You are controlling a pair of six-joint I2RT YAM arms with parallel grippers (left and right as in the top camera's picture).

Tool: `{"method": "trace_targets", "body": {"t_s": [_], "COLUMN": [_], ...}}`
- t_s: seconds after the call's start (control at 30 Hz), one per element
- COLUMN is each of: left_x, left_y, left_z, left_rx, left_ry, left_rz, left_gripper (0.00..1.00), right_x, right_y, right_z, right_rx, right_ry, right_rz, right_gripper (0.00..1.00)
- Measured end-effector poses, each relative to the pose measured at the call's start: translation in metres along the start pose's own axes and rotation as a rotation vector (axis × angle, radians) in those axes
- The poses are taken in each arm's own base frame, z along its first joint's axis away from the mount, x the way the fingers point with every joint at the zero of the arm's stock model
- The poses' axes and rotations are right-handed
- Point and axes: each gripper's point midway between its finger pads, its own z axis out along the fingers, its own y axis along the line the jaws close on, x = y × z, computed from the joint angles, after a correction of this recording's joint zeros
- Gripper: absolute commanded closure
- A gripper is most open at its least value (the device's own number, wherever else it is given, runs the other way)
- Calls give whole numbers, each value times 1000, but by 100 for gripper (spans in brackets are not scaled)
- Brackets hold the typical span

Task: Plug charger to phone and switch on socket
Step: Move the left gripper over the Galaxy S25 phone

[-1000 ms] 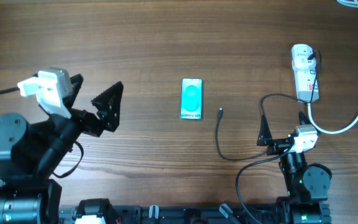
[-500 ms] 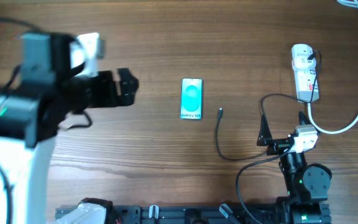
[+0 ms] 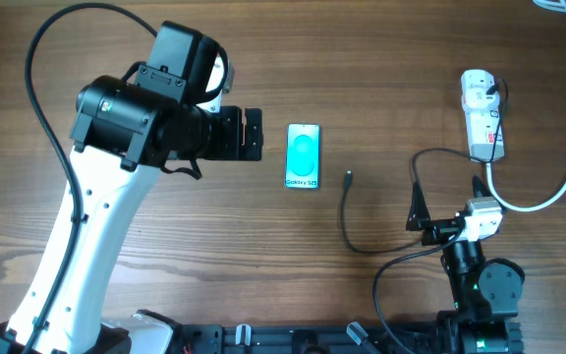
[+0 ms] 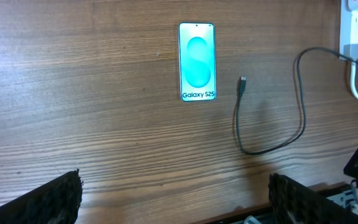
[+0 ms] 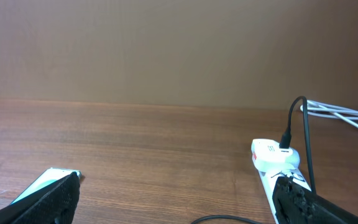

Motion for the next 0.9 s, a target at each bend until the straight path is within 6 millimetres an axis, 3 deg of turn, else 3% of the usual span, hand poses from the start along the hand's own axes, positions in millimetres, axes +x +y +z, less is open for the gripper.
{"method": "trace_targets", "body": {"t_s": [0.2, 0.4, 0.47, 0.9], "left_x": [5, 3, -1, -9], "left_y": [6, 19, 19, -22], "left_z": [12, 93, 110, 155], "left_rx": [-40, -151, -159, -114], "left_ry": [64, 279, 292, 264], "left_rz": [-54, -130, -148, -175], "left_gripper": [0, 0, 0, 0], "right_x": [0, 0, 0, 0], "right_y": [0, 0, 0, 0], "right_z": [0, 0, 0, 0], "right_rx": [0, 0, 0, 0], "right_ry": [0, 0, 0, 1], "right_rz": [0, 0, 0, 0], "right_gripper": [0, 0, 0, 0]}}
